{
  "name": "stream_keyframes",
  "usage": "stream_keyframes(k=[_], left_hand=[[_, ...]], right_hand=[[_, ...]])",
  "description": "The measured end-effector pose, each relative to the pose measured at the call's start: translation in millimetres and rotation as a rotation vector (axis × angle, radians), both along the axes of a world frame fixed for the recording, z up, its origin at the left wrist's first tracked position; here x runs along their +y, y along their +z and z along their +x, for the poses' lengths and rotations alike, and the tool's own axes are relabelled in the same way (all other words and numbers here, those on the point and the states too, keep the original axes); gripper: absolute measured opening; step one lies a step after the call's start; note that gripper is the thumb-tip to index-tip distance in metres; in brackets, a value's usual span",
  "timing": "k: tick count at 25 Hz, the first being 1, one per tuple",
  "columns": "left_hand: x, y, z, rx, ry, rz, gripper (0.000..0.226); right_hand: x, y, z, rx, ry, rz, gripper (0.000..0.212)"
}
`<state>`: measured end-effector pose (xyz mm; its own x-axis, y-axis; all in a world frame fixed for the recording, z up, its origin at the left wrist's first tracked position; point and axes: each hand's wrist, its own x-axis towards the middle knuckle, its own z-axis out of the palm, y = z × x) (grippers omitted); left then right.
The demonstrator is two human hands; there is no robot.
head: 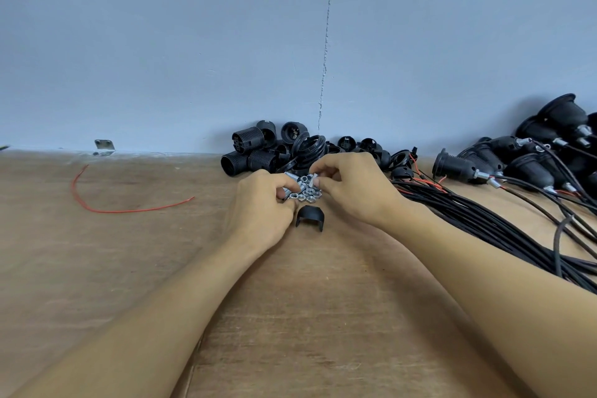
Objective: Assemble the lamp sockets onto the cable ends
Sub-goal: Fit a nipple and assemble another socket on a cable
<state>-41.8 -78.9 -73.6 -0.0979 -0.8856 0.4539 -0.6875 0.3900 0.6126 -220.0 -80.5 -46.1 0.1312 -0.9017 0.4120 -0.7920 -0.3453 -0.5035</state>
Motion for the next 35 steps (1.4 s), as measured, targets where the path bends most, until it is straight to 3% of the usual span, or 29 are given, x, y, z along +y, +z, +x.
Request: stream_keyframes(k=[12,16,22,31,35], left_hand=[[2,2,0,-0.024,-0.013,0.014,0.021],[3,2,0,-0.021,-0.019,0.019,0.02],[4,2,-1,-0.016,-0.013,0.033,0.02],[1,1,-1,0.025,-0.004,0.042,0.016],[1,1,-1,0.008,-0.002,0.044,0.016]], right_hand=[[-1,15,10,0.353,0.068,0.032,0.025],[-2,18,12,0.39,0.064,0.055,0.016],[-6,14,13,0.332,0.024,0.084,0.014],[-1,10,0,-0.165,-0.05,0.206,0.011],[-1,12,4,-0.105,-0.015,0.163,0.004]])
